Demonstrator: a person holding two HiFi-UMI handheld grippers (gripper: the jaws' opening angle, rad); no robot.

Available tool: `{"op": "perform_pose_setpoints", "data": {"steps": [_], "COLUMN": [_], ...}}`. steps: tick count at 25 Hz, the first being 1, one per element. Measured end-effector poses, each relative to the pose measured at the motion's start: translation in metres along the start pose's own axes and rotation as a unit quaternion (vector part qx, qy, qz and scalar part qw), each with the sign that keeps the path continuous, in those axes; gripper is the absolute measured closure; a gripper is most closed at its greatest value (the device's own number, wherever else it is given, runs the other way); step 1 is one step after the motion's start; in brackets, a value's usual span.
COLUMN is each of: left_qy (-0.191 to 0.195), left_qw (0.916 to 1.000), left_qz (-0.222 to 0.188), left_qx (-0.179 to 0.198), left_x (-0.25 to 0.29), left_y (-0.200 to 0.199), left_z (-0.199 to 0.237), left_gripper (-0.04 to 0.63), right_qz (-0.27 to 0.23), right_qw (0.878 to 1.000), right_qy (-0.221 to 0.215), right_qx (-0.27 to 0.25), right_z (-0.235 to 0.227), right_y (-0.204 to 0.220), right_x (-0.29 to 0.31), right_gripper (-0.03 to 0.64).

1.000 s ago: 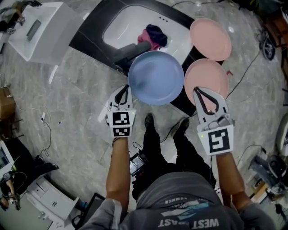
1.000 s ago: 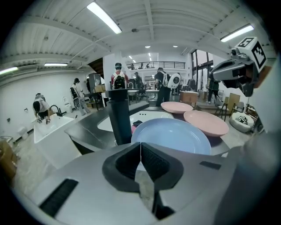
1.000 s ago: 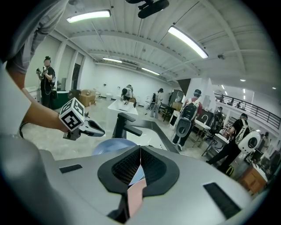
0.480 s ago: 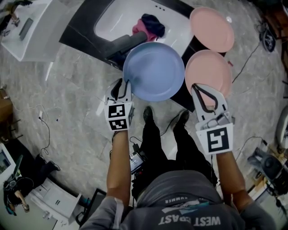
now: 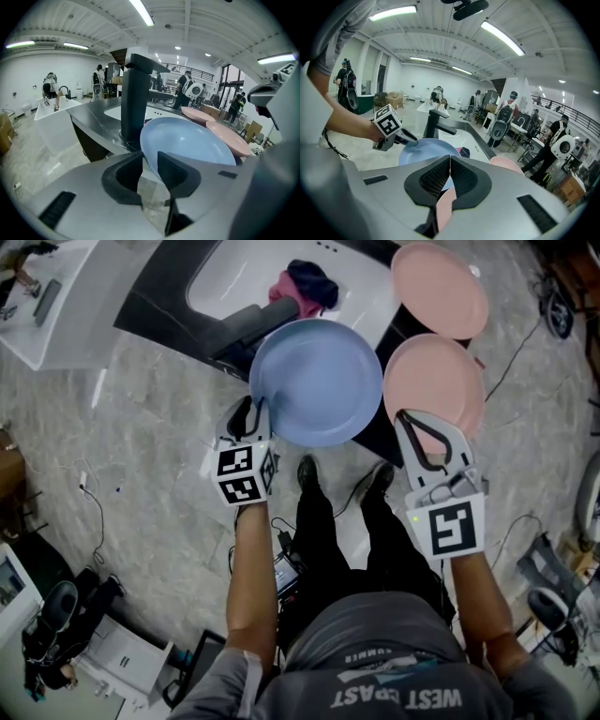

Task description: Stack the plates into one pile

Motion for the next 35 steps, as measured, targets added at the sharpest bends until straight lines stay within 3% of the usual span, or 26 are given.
{"op": "perform_pose_setpoints", "data": {"steps": [9,15,24,29,32,35], "left_qy": [-0.004,-0.018,-0.015,-0.007,-0.008,-0.011], "left_qw": [0.9993,0.9976,0.9882,0.9857,0.9862,0.9861], "left_qz": [0.007,0.003,-0.008,-0.008,-0.01,-0.011], "left_qx": [-0.036,-0.067,-0.153,-0.168,-0.165,-0.166], "left_x": [0.008,0.01,0.006,-0.004,-0.01,-0.013], "left_y": [0.0,0.001,0.006,0.012,0.013,0.015], "left_z": [0.003,0.006,0.01,0.01,0.01,0.011], "left_gripper": [0.5,0.564,0.581,0.581,0.581,0.581], "right_qz": [0.004,0.002,0.003,0.006,0.009,0.015], "right_qw": [1.0,1.0,1.0,1.0,0.999,0.987], "right_qy": [-0.001,0.002,0.002,0.002,0.003,0.006], "right_qx": [-0.002,-0.002,-0.002,0.001,0.047,0.158], "right_z": [-0.001,-0.001,-0.002,-0.003,-0.001,0.012], "right_y": [0.003,0.003,0.003,0.005,0.014,0.037], "right_x": [-0.003,-0.005,-0.01,-0.011,-0.011,-0.007], "right_gripper": [0.586,0.586,0.586,0.586,0.586,0.586]}}
Point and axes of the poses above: the fingertips, and each gripper's own axes: x forward along the fingers, z to its left, y out of its underside, the point moved 6 cm from there along -x, backward along the fingers, and after that the axes turned 6 degrees about -x, right-handed, at the moved point
